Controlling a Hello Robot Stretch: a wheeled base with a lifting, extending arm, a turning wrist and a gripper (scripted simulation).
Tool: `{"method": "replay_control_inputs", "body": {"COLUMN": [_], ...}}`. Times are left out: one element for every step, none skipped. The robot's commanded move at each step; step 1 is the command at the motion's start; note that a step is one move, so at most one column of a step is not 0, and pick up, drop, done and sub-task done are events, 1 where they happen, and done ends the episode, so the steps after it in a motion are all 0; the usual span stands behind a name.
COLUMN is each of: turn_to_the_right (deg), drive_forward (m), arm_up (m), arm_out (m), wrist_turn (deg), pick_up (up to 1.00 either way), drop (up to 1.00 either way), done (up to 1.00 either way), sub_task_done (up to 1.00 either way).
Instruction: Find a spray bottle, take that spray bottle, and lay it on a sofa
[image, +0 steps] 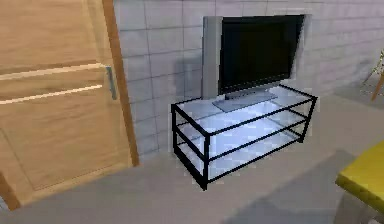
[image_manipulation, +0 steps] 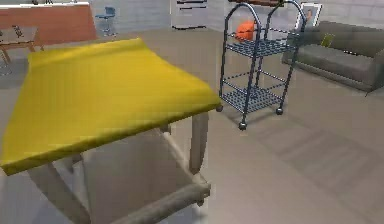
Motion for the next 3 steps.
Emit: {"method": "replay_control_inputs", "body": {"turn_to_the_right": [45.0,45.0,45.0], "drive_forward": [0.00,0.00,0.00], "arm_up": [0.00,0.00,0.00], "arm_out": [0.00,0.00,0.00], "wrist_turn": [0.0,0.0,0.0], "pick_up": [0.00,0.00,0.00], "drop": [0.00,0.00,0.00], "done": [0.00,0.00,0.00], "sub_task_done": [0.00,0.00,0.00]}}
